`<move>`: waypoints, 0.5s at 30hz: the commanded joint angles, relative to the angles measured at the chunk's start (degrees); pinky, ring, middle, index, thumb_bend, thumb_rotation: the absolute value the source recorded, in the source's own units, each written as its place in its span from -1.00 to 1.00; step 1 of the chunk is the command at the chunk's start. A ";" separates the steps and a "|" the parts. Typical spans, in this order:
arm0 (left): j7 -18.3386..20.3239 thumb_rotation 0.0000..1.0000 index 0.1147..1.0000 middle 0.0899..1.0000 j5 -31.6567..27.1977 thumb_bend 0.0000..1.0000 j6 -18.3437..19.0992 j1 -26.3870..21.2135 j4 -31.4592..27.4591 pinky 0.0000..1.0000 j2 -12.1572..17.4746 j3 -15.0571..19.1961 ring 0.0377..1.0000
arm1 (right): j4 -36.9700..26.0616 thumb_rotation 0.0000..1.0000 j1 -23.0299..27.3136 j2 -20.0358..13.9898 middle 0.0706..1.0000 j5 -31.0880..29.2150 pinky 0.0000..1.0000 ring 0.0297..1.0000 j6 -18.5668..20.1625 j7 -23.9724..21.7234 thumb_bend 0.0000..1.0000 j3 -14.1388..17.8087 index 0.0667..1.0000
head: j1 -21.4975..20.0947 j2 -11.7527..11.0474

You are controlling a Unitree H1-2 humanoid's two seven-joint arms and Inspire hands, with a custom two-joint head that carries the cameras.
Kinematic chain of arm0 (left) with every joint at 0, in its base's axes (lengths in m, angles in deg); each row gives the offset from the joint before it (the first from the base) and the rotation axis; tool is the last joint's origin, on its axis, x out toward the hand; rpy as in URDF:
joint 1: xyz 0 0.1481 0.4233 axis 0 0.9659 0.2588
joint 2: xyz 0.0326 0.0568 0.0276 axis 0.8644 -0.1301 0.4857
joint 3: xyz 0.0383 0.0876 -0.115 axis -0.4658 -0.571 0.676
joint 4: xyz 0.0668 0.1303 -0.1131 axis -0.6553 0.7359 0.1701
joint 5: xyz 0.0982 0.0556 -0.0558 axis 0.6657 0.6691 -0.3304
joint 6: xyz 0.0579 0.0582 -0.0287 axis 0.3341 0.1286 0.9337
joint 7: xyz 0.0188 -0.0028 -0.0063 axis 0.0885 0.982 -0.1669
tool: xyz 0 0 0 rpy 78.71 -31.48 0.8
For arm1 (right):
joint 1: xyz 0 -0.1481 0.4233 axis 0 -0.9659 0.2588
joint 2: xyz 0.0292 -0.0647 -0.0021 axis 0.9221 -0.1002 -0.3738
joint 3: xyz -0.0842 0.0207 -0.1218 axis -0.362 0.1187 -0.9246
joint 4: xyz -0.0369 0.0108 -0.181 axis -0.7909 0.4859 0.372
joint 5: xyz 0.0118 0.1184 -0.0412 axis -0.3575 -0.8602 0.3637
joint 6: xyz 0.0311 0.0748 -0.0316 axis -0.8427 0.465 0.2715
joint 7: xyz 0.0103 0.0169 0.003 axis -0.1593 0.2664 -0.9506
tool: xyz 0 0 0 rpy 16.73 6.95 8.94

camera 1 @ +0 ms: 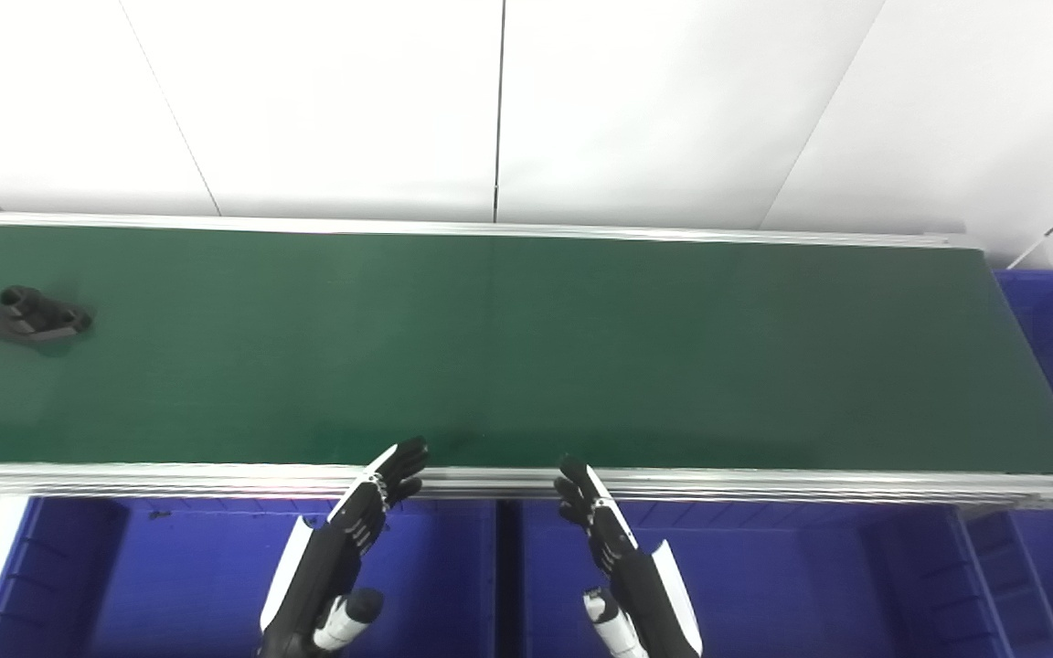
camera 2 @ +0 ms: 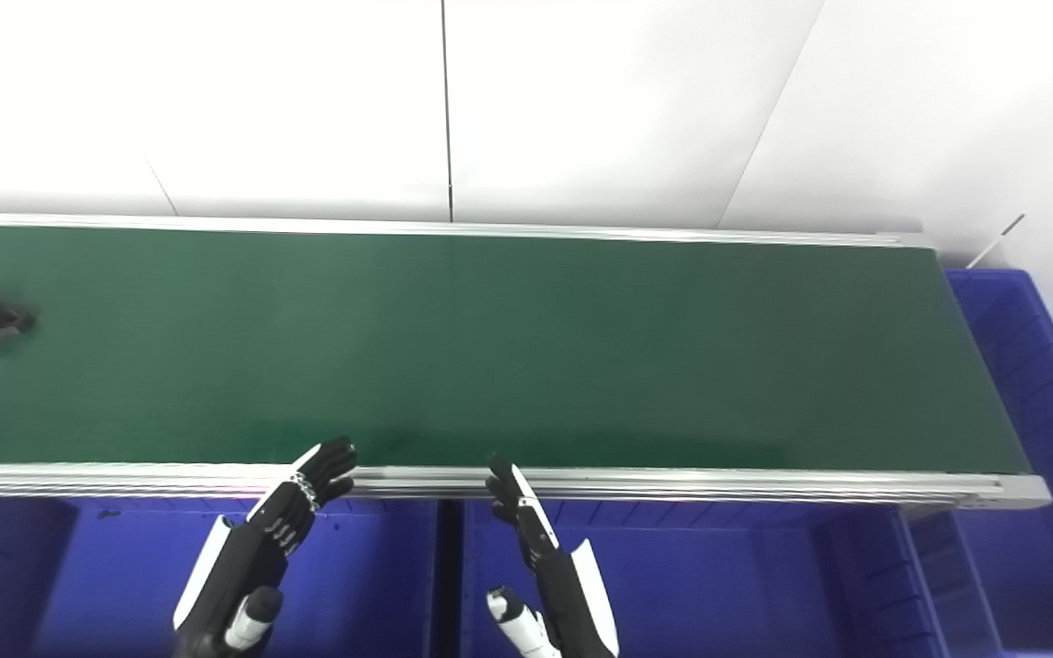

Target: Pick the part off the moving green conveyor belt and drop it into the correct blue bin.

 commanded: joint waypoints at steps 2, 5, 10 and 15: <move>1.48 0.88 0.74 0.77 -1.33 0.81 -0.20 0.47 -3.02 0.76 0.37 0.35 0.80 | -3.00 1.00 -0.28 0.92 0.92 -0.21 0.80 0.86 1.46 -1.23 0.64 0.18 0.91 | -0.05 1.28; 2.45 0.89 0.74 0.77 -1.94 0.80 1.23 0.45 -4.45 0.79 0.30 0.63 0.81 | -4.85 1.00 -0.18 1.18 0.91 -0.61 0.79 0.86 3.12 -2.00 0.63 0.39 0.90 | -0.26 2.91; 3.40 0.89 0.72 0.75 -1.92 0.79 3.69 0.72 -6.23 0.79 -0.10 0.92 0.80 | -6.40 1.00 -0.34 1.44 0.89 -1.45 0.79 0.85 4.29 -2.95 0.62 0.76 0.90 | 0.24 3.42; 3.89 0.89 0.71 0.74 -1.45 0.79 3.87 0.76 -6.21 0.77 -0.61 1.35 0.79 | -6.49 1.00 -0.45 1.52 0.88 -1.30 0.78 0.84 4.69 -3.11 0.66 0.95 0.90 | 0.29 2.92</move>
